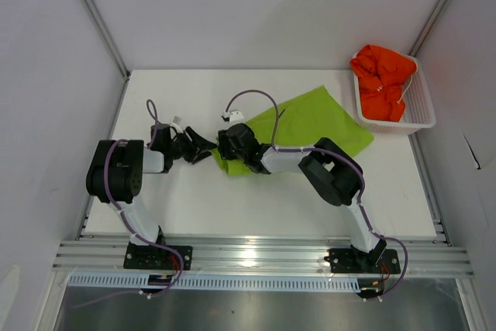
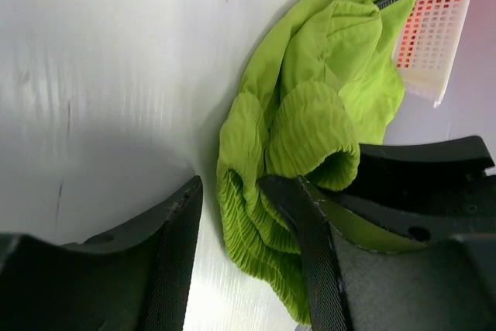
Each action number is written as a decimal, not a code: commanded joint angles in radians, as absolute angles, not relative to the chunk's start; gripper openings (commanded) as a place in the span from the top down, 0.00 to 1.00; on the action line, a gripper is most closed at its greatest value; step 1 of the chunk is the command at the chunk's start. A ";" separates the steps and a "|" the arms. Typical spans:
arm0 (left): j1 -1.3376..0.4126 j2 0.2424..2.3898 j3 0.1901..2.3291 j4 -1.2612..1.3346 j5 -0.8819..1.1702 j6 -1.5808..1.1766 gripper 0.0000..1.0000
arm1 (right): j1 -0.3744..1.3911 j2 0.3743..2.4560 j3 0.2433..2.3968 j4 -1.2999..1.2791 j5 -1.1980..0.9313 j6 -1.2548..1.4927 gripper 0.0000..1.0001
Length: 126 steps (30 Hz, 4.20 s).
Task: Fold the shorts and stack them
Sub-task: Fold the shorts
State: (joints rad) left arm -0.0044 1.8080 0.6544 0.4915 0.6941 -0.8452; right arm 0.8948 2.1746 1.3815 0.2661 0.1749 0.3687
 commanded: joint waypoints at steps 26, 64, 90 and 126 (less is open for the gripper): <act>0.055 1.766 0.514 0.870 0.703 -1.014 0.05 | 0.899 2.184 1.324 0.287 0.071 0.370 0.50; -0.043 1.796 0.719 0.482 0.558 -0.850 0.94 | 0.946 2.005 1.254 0.207 0.069 0.285 0.26; -0.094 1.786 0.819 0.290 0.500 -0.713 1.00 | 0.893 1.691 0.989 0.318 -0.181 0.462 0.48; -0.097 1.807 0.960 0.133 0.518 -0.572 1.00 | 0.772 1.816 1.074 0.199 -0.451 0.653 0.83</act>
